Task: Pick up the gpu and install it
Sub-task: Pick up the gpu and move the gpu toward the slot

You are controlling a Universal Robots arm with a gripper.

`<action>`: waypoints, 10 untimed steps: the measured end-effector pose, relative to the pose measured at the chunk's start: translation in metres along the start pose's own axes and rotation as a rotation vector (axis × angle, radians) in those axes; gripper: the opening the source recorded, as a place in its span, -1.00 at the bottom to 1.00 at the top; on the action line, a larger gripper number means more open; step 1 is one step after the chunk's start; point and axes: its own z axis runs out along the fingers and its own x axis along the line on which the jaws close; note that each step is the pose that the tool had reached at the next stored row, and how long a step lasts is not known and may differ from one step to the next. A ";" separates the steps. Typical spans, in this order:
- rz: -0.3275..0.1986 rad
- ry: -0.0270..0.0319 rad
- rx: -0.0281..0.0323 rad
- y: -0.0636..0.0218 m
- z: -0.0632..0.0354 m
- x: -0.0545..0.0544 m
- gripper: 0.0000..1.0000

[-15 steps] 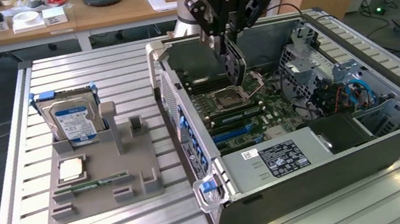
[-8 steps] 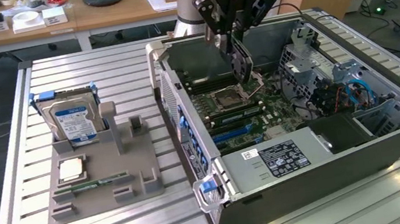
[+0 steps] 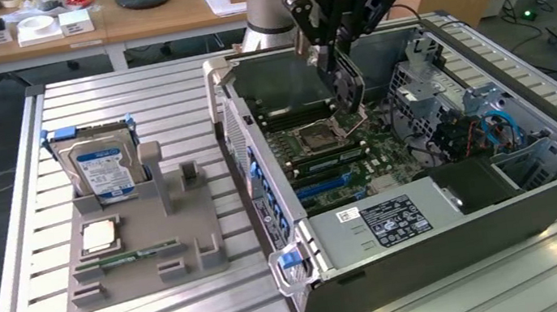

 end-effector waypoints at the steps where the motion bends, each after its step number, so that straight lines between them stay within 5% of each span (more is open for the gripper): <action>1: -0.001 0.0001 -0.0002 0.0000 0.0001 -0.002 -0.47; 10: -0.006 0.0004 -0.0012 0.0005 0.0003 -0.015 -0.47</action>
